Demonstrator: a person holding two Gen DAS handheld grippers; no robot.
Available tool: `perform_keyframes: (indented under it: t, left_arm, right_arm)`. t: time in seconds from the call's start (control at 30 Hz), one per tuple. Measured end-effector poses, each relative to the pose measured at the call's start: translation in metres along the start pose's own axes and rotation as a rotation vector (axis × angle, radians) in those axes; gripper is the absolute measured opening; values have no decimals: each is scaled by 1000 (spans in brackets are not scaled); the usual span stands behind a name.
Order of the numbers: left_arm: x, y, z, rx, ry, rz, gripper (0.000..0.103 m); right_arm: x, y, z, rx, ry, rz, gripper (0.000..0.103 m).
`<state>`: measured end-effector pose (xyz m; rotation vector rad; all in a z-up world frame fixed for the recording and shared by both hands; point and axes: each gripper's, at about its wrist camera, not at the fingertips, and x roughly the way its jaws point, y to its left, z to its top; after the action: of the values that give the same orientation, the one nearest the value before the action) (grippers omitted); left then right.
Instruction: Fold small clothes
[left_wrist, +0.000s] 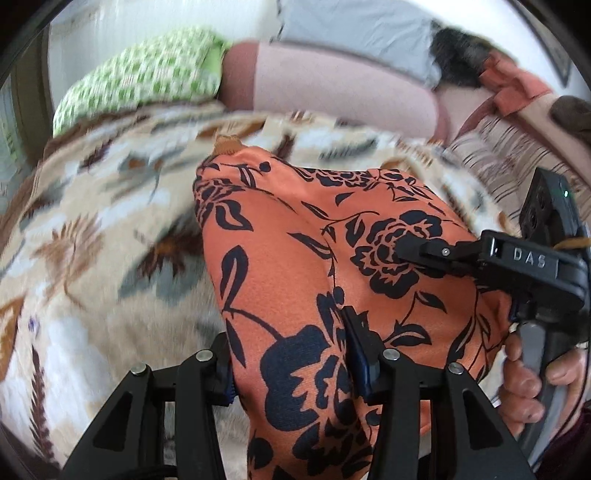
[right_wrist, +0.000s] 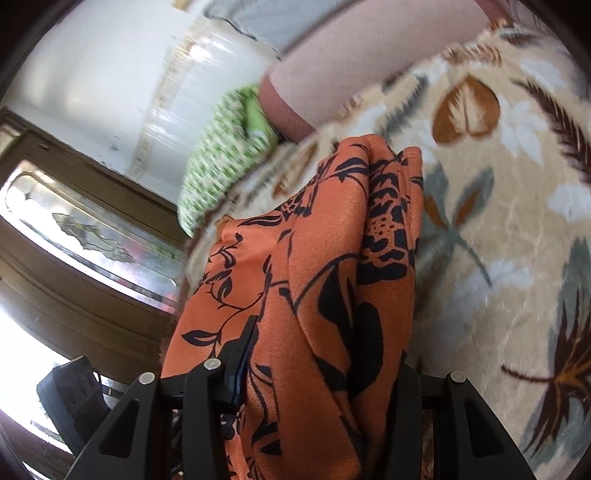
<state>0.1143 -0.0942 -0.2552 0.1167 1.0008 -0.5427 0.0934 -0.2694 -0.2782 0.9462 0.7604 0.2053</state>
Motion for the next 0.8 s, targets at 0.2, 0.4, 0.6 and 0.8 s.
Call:
perform_keyframes:
  t: [0.2, 0.4, 0.6, 0.8]
  left_arm:
    - [1, 19, -5, -64, 26, 32, 68]
    - [-31, 38, 1, -56, -158, 193, 75]
    - [-3, 39, -4, 8, -84, 305, 75]
    - [3, 34, -8, 79, -99, 359, 83]
  right_arm:
    - [28, -32, -8, 151, 141, -123, 59]
    - [-20, -32, 8, 157, -55, -172, 60]
    - [-57, 5, 23, -12, -285, -72, 57]
    - [24, -10, 37, 136, -68, -23, 35]
